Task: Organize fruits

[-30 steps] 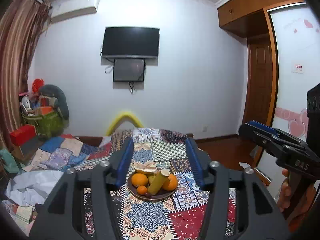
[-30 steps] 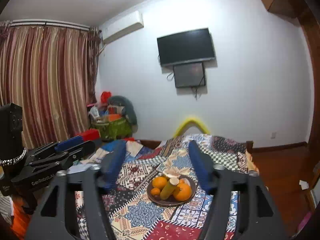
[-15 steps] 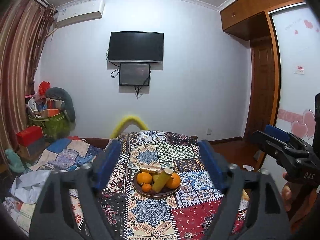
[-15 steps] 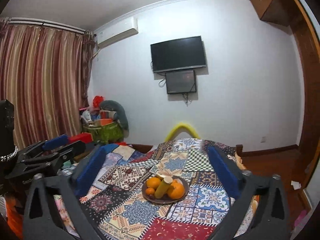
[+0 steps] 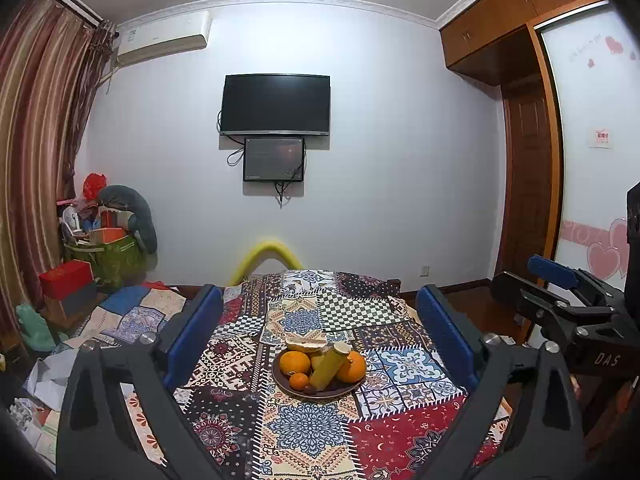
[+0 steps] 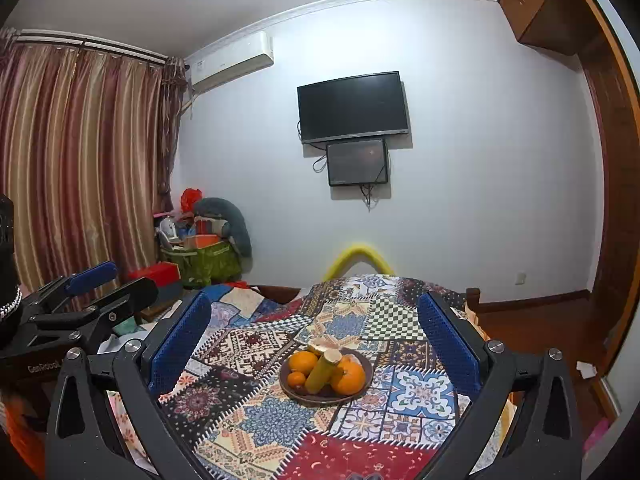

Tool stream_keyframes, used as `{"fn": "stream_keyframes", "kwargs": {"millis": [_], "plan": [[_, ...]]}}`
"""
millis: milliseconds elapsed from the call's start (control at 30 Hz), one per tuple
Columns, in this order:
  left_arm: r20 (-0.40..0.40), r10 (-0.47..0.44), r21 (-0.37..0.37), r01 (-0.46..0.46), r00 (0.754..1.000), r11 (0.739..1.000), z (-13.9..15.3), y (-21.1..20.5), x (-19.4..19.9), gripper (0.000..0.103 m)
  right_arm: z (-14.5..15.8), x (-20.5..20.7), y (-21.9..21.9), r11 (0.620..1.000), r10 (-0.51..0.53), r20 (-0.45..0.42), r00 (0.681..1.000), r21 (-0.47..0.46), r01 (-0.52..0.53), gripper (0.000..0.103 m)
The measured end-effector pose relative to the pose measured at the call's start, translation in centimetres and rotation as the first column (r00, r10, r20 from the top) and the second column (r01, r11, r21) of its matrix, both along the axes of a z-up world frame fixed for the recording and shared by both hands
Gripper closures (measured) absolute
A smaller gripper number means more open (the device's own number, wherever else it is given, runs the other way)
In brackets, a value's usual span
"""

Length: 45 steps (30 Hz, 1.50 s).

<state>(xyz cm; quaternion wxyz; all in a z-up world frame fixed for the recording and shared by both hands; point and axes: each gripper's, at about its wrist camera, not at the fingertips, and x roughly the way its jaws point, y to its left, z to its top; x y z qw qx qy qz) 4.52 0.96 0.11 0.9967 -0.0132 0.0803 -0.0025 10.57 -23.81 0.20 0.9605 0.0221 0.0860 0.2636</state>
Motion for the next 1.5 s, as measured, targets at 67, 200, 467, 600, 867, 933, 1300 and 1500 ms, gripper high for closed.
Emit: {"fn": "stream_keyframes", "kwargs": {"millis": [67, 200, 467, 600, 867, 933, 1300, 1500], "plan": [[0.002, 0.003, 0.000, -0.003, 1.000, 1.000, -0.05, 0.01, -0.03, 0.003, 0.05, 0.04, -0.04, 1.000, -0.001, -0.003, 1.000, 0.000, 0.001, 0.000], [0.002, 0.002, -0.001, -0.002, 1.000, 1.000, -0.12, 0.03, -0.06, 0.003, 0.08, 0.02, -0.11, 1.000, -0.002, -0.008, 1.000, 0.000, 0.002, 0.000], [0.005, 0.004, -0.001, -0.004, 1.000, 1.000, -0.11, -0.07, 0.02, 0.001, 0.18, -0.08, -0.18, 1.000, -0.004, -0.005, 1.000, -0.001, 0.004, 0.000], [0.006, 0.005, 0.000, -0.005, 1.000, 1.000, -0.16, -0.15, 0.00, 0.001, 0.22, -0.09, -0.18, 1.000, -0.005, -0.003, 1.000, 0.000, 0.005, 0.000], [0.010, 0.003, 0.005, -0.003, 1.000, 1.000, 0.05, -0.41, 0.01, 0.001, 0.25, -0.13, -0.23, 1.000, -0.006, -0.001, 1.000, 0.000, 0.006, 0.000], [0.010, 0.003, 0.005, -0.003, 1.000, 1.000, 0.04, -0.42, 0.02, 0.001, 0.30, -0.13, -0.24, 1.000, -0.006, -0.002, 1.000, 0.001, 0.006, 0.000], [0.006, 0.001, 0.004, -0.001, 1.000, 1.000, 0.30, -0.41, 0.07, 0.001, 0.39, -0.17, -0.33, 1.000, -0.006, -0.001, 1.000, 0.004, 0.006, 0.000], [-0.013, -0.005, -0.008, 0.005, 1.000, 1.000, 0.18, -0.19, 0.40, 0.001, 0.40, -0.18, -0.39, 1.000, -0.006, -0.002, 1.000, 0.004, 0.006, 0.000]]}}
